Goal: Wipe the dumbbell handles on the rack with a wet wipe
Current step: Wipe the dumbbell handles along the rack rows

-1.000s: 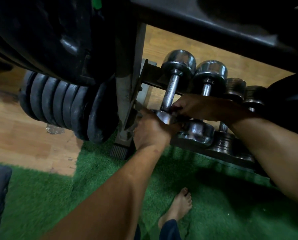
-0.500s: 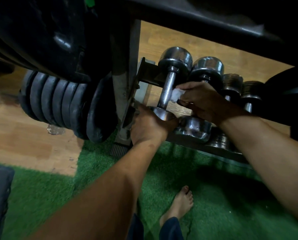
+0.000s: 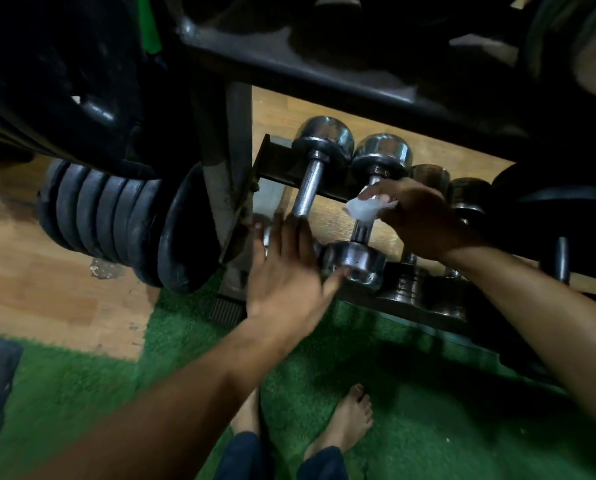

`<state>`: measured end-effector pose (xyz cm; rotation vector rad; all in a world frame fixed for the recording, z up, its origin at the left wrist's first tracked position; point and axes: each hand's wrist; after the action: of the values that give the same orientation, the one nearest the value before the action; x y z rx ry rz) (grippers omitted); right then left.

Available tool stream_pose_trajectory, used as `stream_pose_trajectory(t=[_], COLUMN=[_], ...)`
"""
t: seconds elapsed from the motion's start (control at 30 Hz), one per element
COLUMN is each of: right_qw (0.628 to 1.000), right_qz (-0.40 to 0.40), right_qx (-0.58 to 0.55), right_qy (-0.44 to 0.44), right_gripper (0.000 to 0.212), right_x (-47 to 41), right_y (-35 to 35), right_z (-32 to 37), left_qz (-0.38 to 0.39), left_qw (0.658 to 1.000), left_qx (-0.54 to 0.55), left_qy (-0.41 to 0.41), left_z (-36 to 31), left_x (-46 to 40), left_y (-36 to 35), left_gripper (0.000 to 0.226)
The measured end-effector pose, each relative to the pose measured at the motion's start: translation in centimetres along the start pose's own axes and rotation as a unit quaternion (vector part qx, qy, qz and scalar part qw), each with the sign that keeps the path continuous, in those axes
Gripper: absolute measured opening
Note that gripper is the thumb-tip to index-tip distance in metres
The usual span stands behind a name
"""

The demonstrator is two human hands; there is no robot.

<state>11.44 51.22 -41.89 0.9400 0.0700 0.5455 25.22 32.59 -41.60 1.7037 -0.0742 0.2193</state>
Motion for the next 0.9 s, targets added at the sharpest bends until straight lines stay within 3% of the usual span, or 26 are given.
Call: stream_pose_trajectory(t=[0.23, 0.4, 0.47, 0.5, 0.57, 0.6, 0.67, 0.7, 0.8, 0.9], right_qw=[0.988, 0.972, 0.980, 0.984, 0.971, 0.977, 0.985, 0.984, 0.979, 0.990], right_qz=[0.139, 0.120, 0.154, 0.137, 0.088, 0.068, 0.080, 0.115, 0.171, 0.096], right_qx=[0.061, 0.157, 0.082, 0.094, 0.199, 0.179, 0.127, 0.114, 0.077, 0.094], right_qy=[0.042, 0.129, 0.098, 0.060, 0.095, 0.088, 0.081, 0.073, 0.080, 0.046], right_gripper=[0.023, 0.011, 0.036, 0.039, 0.023, 0.019, 0.036, 0.040, 0.028, 0.015], right_x=[1.6, 0.8, 0.3, 0.2, 0.4, 0.5, 0.1, 0.1, 0.0, -0.4], right_y=[-0.7, -1.3, -1.7, -1.5, -1.1, -1.3, -1.8, -1.9, -1.5, -1.5], right_z=[-0.9, -1.0, -1.4, -0.8, -1.3, -1.6, -1.5, -1.2, -1.1, -0.7], left_qz=[0.069, 0.126, 0.150, 0.164, 0.188, 0.197, 0.214, 0.223, 0.243, 0.269], left_qw=[0.996, 0.987, 0.983, 0.981, 0.976, 0.974, 0.971, 0.969, 0.965, 0.958], left_qx=[-0.058, -0.091, -0.100, -0.104, -0.109, -0.109, -0.106, -0.104, -0.098, -0.102], left_qy=[-0.027, -0.026, -0.028, -0.025, -0.020, -0.019, -0.015, -0.011, 0.001, 0.008], left_z=[-4.5, -4.8, -4.9, -4.9, -5.1, -5.2, -5.3, -5.3, -5.3, -5.6], left_x=[-0.3, -1.9, -2.3, -2.5, -2.7, -2.8, -3.0, -3.1, -3.6, -4.0], left_y=[-0.5, -0.2, 0.1, 0.4, 0.9, 1.1, 1.3, 1.4, 1.6, 2.0], left_gripper=[0.097, 0.103, 0.104, 0.104, 0.103, 0.103, 0.103, 0.104, 0.108, 0.108])
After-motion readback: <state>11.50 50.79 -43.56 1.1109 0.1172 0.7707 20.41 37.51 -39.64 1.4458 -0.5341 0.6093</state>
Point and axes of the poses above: each hand's wrist, its own x-axis away from the middle knuckle, its own y-axis out of the back of the hand, z = x × y, and after that the axes turned 5 degrees about -z, right-handed
